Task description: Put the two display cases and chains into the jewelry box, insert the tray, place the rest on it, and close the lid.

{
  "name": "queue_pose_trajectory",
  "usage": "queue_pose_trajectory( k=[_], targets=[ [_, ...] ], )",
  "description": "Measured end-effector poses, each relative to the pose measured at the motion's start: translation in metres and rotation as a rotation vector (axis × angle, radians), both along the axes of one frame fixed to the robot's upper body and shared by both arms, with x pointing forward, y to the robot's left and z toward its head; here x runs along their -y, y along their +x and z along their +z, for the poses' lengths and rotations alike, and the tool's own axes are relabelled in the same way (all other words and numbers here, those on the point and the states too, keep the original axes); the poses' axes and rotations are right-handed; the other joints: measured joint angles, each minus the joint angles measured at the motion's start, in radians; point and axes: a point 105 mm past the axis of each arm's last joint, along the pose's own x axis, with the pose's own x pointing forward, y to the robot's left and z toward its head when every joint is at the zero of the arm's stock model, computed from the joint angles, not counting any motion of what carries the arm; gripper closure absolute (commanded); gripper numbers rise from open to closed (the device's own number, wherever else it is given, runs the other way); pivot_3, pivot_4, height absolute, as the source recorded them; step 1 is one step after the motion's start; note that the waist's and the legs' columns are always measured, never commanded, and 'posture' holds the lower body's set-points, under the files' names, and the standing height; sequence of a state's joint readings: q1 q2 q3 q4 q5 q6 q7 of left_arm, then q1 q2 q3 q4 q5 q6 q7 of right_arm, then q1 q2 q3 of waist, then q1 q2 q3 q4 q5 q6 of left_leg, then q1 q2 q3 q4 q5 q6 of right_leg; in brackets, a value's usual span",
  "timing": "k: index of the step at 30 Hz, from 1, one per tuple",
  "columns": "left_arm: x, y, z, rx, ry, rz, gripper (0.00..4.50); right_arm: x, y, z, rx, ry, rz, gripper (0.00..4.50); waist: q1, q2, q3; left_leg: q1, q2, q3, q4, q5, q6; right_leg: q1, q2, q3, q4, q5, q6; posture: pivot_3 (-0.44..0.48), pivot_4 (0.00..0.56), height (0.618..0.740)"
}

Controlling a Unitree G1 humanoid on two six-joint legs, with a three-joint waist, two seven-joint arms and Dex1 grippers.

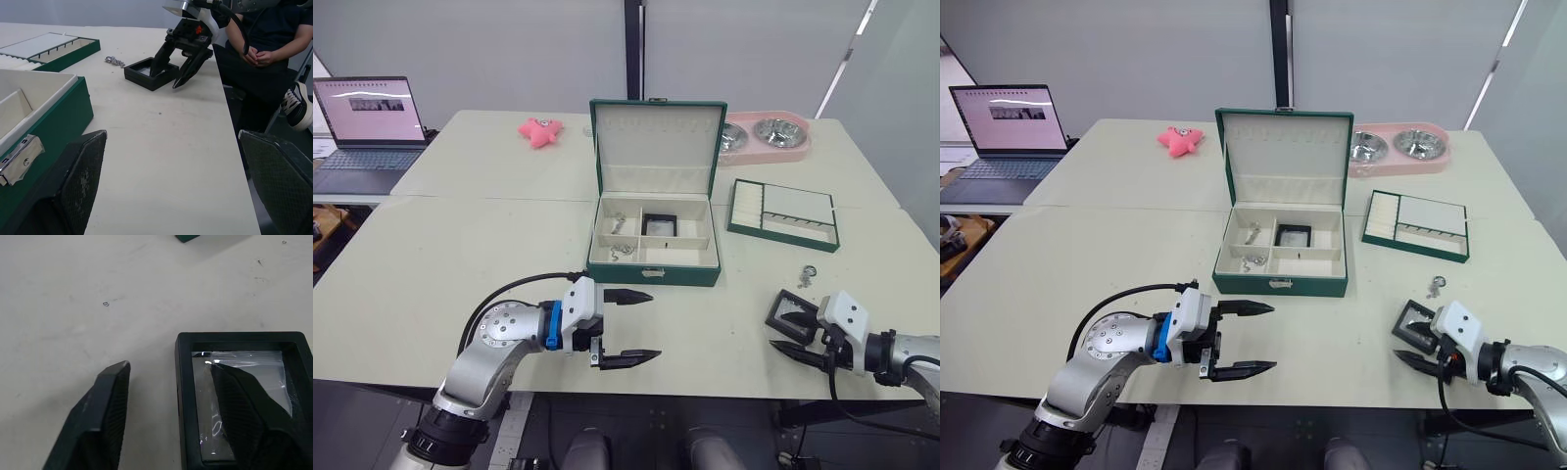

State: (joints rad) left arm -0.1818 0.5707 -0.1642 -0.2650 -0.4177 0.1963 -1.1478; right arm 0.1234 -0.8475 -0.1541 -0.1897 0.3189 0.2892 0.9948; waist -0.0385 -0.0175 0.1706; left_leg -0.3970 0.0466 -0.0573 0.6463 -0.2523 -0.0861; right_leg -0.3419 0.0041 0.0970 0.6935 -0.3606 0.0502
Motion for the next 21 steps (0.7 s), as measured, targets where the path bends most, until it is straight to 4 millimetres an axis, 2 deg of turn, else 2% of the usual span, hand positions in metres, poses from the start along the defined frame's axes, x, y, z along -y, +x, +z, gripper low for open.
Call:
queue_pose_trajectory(
  k=[3,8,14,21],
  targets=[
    [0.0,0.0,0.0,0.002,0.0,-0.001,0.0,0.0,0.001,0.0,0.013,-0.003,0.002,3.41,0.0,0.0,0.0,0.0,0.0,0.0,0.0,0.0,0.0,0.0,0.0,0.0,0.0,0.0,0.0,0.0,0.15,0.74],
    [-0.002,0.0,-0.002,0.004,-0.002,-0.006,0.0,0.002,0.003,0.0,0.024,-0.006,-0.006,4.4,0.0,0.0,0.0,0.0,0.0,0.0,0.0,0.0,0.0,0.0,0.0,0.0,0.0,0.0,0.0,0.0,0.15,0.74],
    [-0.008,0.002,-0.012,-0.012,-0.003,0.009,0.0,0.002,0.003,0.0,0.028,-0.006,-0.003,4.47,0.001,0.0,0.0,0.0,0.0,0.0,0.0,0.0,0.0,0.0,0.0,0.0,0.0,0.0,0.0,0.0,0.15,0.74],
    [-0.008,0.002,-0.011,0.005,-0.01,0.011,0.0,0.0,0.002,0.002,0.014,0.014,0.005,4.47,0.001,0.0,0.0,0.0,0.0,0.0,0.0,0.0,0.0,0.0,0.0,0.0,0.0,0.0,0.0,0.0,0.15,0.74]
  ],
)
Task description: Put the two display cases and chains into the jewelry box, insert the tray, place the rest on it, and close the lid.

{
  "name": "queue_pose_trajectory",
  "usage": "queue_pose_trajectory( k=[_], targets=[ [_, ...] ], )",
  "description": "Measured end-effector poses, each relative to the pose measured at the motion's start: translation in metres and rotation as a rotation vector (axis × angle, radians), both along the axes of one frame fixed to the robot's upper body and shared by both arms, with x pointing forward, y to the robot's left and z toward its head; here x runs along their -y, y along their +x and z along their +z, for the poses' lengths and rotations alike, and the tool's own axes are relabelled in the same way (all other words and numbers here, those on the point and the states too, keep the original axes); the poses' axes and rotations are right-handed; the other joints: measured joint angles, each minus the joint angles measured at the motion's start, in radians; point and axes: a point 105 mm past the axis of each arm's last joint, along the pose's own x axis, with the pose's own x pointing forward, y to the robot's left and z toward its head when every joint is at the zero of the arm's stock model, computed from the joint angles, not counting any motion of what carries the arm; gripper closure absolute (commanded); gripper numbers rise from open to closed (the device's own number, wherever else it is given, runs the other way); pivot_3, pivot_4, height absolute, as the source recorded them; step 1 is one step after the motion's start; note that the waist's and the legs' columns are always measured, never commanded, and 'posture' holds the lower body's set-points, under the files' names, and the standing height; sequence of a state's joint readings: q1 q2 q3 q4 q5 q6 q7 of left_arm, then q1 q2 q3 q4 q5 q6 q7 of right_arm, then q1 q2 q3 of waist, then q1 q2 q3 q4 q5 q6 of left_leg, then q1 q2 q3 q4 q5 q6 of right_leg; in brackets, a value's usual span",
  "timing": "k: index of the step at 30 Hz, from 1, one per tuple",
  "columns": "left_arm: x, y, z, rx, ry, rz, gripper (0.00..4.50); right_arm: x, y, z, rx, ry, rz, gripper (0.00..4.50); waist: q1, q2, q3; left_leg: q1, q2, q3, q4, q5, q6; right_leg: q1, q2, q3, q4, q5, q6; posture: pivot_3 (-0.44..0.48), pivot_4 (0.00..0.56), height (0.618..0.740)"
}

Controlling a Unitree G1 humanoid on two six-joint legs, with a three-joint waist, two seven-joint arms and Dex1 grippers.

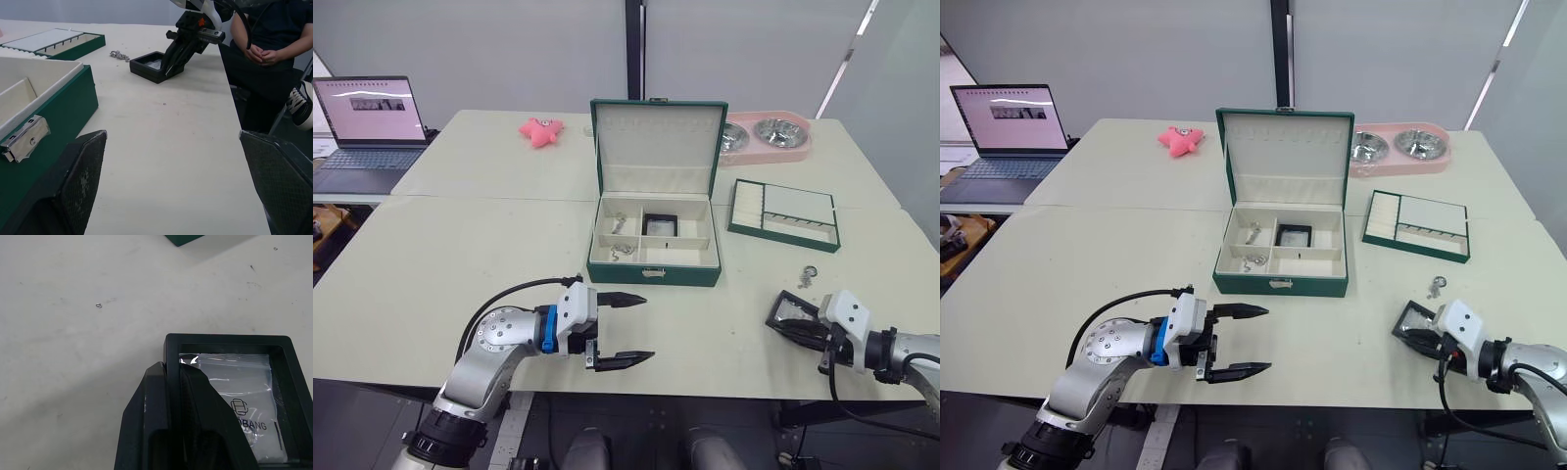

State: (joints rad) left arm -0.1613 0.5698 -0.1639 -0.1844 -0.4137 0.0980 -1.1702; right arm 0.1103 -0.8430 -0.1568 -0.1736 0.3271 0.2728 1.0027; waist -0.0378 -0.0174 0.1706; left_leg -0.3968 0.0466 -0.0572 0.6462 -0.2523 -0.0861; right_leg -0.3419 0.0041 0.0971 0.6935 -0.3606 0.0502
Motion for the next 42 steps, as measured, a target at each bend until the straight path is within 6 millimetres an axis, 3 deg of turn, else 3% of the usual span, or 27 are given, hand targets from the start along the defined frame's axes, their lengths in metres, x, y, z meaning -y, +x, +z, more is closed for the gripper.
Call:
queue_pose_trajectory(
  k=[5,9,13,19,25,30,35,42],
  targets=[
    [0.001,0.001,0.001,0.002,-0.004,0.001,0.0,-0.004,0.003,0.016,0.018,0.033,0.016,4.47,0.0,0.0,0.0,0.0,0.0,0.0,0.0,0.0,0.0,0.0,0.0,0.0,0.0,0.0,0.0,0.0,0.15,0.74],
    [0.001,0.003,0.006,0.007,-0.02,0.029,0.0,-0.017,0.008,0.058,0.062,0.097,0.093,4.47,-0.001,0.0,0.0,0.0,0.0,0.0,0.0,0.0,0.0,0.0,0.0,0.0,0.0,0.0,0.0,0.0,0.15,0.74],
    [-0.006,0.01,0.013,0.013,-0.044,0.116,0.0,-0.026,0.018,0.087,0.08,0.062,0.164,4.47,-0.001,0.0,0.0,0.0,0.0,0.0,0.0,0.0,0.0,0.0,0.0,0.0,0.0,0.0,0.0,0.0,0.15,0.74],
    [-0.018,0.021,0.022,0.016,-0.075,0.246,0.0,-0.056,0.038,0.103,0.013,0.032,0.286,4.47,-0.003,0.0,0.001,-0.001,0.0,-0.001,0.0,0.0,0.0,-0.001,0.0,-0.001,0.0,0.0,0.0,0.0,0.15,0.74],
    [-0.027,0.025,0.026,0.028,-0.095,0.336,0.0,-0.092,0.065,0.113,0.009,0.027,0.402,4.47,-0.003,0.001,0.001,-0.002,0.0,-0.001,0.0,0.0,0.0,-0.002,-0.001,-0.001,0.0,0.0,0.0,0.0,0.15,0.74],
    [-0.03,0.022,0.017,0.004,-0.139,0.438,0.0,-0.118,0.091,0.107,-0.008,0.001,0.456,4.47,-0.005,0.001,0.002,-0.002,0.0,0.0,0.0,0.0,0.0,-0.004,-0.002,-0.001,0.0,0.0,0.0,0.0,0.15,0.74],
    [-0.034,0.024,0.013,-0.006,-0.168,0.531,0.0,-0.133,0.103,0.094,-0.035,-0.008,0.486,4.47,-0.001,0.001,0.002,-0.004,0.0,0.0,0.0,0.0,0.0,-0.007,-0.003,-0.001,0.002,0.0,0.0,0.0,0.15,0.74],
    [-0.039,0.027,0.025,0.027,-0.198,0.619,0.0,-0.145,0.113,0.085,-0.042,-0.031,0.509,4.47,-0.002,0.001,0.002,-0.003,0.0,0.0,0.0,0.0,0.0,-0.007,-0.003,-0.001,0.003,0.0,0.0,0.0,0.15,0.74]
  ],
)
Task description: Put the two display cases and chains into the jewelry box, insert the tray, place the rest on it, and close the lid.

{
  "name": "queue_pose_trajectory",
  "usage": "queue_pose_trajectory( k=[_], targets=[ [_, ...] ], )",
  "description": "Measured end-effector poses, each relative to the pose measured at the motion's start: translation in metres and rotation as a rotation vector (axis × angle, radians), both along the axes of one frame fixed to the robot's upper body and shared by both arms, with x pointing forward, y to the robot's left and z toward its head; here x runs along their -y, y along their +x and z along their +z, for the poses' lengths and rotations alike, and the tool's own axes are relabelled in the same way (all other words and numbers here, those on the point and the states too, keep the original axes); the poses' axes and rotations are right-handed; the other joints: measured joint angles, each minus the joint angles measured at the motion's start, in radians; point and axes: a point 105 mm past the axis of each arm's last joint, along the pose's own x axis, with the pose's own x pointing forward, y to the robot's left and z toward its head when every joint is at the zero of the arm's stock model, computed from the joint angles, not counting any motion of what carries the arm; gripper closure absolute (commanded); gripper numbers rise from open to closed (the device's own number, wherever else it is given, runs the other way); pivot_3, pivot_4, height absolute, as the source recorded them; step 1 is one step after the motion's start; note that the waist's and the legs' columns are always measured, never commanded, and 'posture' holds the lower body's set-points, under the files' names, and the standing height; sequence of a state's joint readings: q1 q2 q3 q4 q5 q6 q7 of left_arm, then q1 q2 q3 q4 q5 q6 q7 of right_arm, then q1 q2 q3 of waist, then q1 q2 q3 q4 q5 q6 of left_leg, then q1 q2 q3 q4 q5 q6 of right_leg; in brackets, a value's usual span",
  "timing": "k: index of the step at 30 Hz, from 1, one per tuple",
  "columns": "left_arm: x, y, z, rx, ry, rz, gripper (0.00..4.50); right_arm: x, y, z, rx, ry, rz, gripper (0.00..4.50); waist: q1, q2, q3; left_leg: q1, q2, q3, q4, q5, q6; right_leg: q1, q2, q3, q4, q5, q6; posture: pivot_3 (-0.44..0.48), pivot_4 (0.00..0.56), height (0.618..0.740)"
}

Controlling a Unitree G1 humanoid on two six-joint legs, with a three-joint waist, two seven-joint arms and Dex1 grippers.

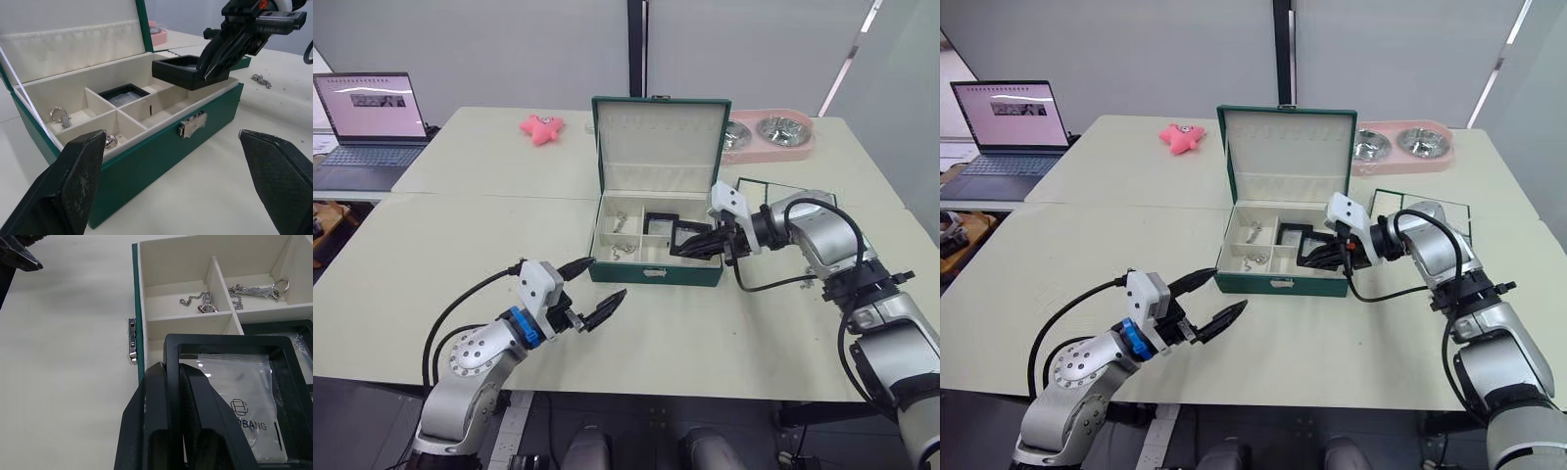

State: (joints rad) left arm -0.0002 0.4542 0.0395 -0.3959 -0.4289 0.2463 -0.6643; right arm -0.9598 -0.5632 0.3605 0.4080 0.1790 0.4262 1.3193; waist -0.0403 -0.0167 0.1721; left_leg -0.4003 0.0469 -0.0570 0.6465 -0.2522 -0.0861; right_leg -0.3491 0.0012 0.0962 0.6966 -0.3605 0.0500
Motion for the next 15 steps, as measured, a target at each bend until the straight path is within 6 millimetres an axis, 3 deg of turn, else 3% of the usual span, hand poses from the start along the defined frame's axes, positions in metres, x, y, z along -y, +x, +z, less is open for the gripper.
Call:
queue_pose_trajectory(
  k=[7,15],
  targets=[
    [0.004,-0.002,0.004,0.0,-0.011,0.021,0.0,-0.02,0.004,-0.001,-0.037,-0.007,0.039,4.47,-0.011,0.0,0.0,0.0,0.0,0.0,0.0,0.0,0.0,0.0,0.0,0.0,0.001,0.0,0.0,0.0,0.15,0.74],
    [0.002,-0.005,-0.003,-0.018,-0.008,0.025,0.0,-0.024,0.009,-0.009,-0.08,-0.021,0.019,4.47,-0.016,0.0,0.0,0.0,0.0,0.0,0.0,0.0,0.0,-0.001,0.0,0.0,0.001,0.0,0.0,0.0,0.15,0.74]
  ],
)
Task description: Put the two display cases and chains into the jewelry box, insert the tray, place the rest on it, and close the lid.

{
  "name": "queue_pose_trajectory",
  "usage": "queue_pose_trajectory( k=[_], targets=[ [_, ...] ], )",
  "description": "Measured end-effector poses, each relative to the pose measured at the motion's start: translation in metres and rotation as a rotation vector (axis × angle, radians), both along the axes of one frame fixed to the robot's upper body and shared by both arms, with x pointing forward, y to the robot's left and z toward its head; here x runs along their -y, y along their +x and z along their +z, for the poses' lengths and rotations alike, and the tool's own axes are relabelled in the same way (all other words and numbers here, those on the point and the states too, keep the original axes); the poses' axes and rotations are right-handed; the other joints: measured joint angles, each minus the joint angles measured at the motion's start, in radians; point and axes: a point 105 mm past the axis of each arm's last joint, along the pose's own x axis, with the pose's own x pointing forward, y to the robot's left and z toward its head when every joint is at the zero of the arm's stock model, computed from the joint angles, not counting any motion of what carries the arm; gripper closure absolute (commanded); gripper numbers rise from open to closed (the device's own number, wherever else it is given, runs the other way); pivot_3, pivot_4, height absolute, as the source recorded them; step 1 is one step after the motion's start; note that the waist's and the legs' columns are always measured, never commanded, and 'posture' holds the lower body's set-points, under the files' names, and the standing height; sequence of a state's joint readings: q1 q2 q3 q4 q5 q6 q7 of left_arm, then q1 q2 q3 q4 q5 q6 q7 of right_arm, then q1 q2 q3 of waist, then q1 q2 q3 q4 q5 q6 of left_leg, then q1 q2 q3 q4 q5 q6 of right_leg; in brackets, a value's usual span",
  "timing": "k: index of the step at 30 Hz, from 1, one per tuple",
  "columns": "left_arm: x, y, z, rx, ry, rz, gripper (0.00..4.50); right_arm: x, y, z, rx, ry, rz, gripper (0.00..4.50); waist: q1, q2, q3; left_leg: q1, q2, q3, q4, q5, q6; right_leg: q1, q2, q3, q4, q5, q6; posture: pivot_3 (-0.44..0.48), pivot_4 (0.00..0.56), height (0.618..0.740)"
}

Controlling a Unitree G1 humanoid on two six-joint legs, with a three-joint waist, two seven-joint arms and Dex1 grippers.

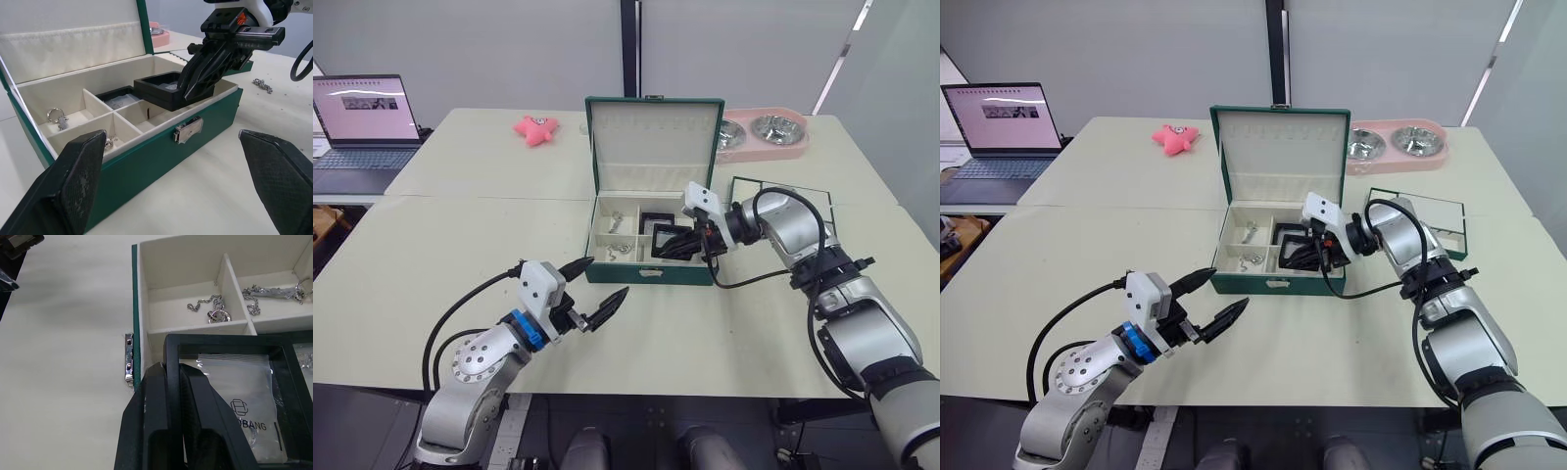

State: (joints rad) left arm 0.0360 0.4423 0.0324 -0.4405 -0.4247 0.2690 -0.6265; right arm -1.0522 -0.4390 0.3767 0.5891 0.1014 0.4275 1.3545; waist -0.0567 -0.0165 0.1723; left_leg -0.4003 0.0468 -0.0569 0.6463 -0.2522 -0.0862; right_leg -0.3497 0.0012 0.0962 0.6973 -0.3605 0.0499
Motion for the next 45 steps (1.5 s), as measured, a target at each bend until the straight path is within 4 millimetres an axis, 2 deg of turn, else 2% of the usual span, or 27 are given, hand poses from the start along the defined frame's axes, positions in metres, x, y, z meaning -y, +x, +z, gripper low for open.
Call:
queue_pose_trajectory(
  k=[14,16,25,30,36,39,42,45],
  targets=[
    [0.0,0.001,0.001,-0.002,-0.003,0.0,0.0,0.002,0.002,-0.008,-0.019,-0.028,-0.008,4.47,0.0,0.0,0.0,0.0,0.0,0.0,0.0,0.0,0.0,0.0,0.0,0.0,0.0,0.0,0.0,0.0,0.15,0.74],
    [-0.001,0.001,0.001,-0.003,-0.004,0.002,0.0,0.001,0.002,-0.008,-0.014,-0.024,-0.004,3.76,0.0,0.0,0.0,0.0,0.0,0.0,0.0,0.0,0.0,0.0,0.0,0.0,0.0,0.0,0.0,0.0,0.15,0.74],
    [0.0,0.002,0.003,0.003,-0.003,-0.007,0.0,0.001,0.005,-0.001,0.006,-0.007,-0.021,1.61,0.0,0.0,0.0,0.0,0.0,0.0,0.0,0.0,0.0,0.0,0.0,0.0,0.0,0.0,0.0,0.0,0.15,0.74],
    [-0.001,0.004,0.0,-0.003,-0.004,-0.013,0.0,0.002,0.007,0.005,0.018,0.013,-0.031,0.02,0.0,0.0,0.0,0.0,0.0,0.0,0.0,0.0,0.0,0.0,0.0,0.0,0.0,0.0,0.0,0.0,0.15,0.74],
    [-0.004,0.004,-0.007,-0.01,-0.005,-0.018,0.0,0.006,0.015,0.035,0.093,0.159,-0.068,0.02,0.0,0.0,0.0,0.0,0.0,0.001,0.0,0.0,0.0,0.0,0.0,0.0,0.0,0.0,0.0,0.0,0.15,0.74],
    [-0.006,0.002,-0.013,-0.026,-0.002,-0.027,0.0,0.012,0.012,0.048,0.153,0.227,-0.07,0.02,0.0,0.0,0.0,0.0,0.0,0.0,-0.001,0.0,0.0,0.0,0.0,0.0,0.0,0.0,0.0,0.0,0.15,0.74],
    [-0.01,0.002,-0.017,-0.036,0.002,-0.019,0.0,0.028,0.006,0.047,0.189,0.282,-0.103,0.02,0.004,0.0,0.0,-0.001,0.0,0.0,-0.001,0.0,0.0,0.0,0.0,0.0,-0.001,0.0,0.0,0.0,0.15,0.74],
    [-0.019,0.004,-0.021,-0.053,0.011,0.004,0.0,0.052,-0.002,0.033,0.179,0.323,-0.17,0.02,0.009,0.0,0.0,-0.001,0.0,0.0,-0.001,0.0,0.0,0.0,0.0,0.0,-0.001,0.0,0.0,0.0,0.15,0.74]
  ],
)
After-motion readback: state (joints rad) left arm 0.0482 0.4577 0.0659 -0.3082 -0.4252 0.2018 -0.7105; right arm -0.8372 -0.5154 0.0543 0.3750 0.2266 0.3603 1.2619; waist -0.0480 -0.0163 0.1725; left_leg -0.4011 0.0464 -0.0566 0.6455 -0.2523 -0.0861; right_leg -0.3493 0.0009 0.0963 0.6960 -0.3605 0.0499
